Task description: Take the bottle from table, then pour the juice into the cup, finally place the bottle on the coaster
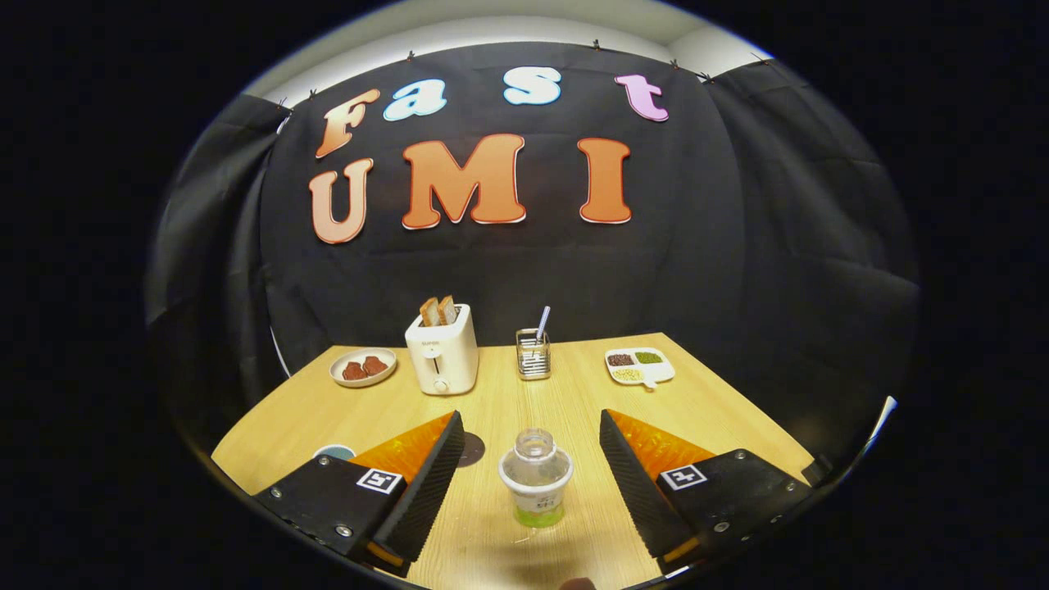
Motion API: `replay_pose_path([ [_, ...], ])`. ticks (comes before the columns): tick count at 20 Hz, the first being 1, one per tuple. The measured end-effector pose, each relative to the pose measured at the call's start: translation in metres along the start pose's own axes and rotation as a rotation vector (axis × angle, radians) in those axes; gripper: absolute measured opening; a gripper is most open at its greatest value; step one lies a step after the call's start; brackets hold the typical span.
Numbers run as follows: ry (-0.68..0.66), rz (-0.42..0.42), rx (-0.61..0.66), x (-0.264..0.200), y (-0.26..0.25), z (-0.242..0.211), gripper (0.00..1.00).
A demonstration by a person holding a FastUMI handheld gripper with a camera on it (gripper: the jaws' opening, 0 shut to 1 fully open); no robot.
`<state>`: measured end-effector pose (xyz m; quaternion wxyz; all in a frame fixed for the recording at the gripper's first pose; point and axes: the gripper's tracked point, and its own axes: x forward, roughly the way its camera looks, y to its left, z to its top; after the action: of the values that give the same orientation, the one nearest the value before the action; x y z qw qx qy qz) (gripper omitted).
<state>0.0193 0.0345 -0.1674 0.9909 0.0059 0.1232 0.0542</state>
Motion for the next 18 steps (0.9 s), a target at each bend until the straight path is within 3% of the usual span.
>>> replay_pose_path([
  [9,0.113,0.005,-0.001,0.025,0.003,-0.074,0.99],
  [18,0.185,-0.010,-0.015,0.049,-0.001,-0.119,0.99],
])
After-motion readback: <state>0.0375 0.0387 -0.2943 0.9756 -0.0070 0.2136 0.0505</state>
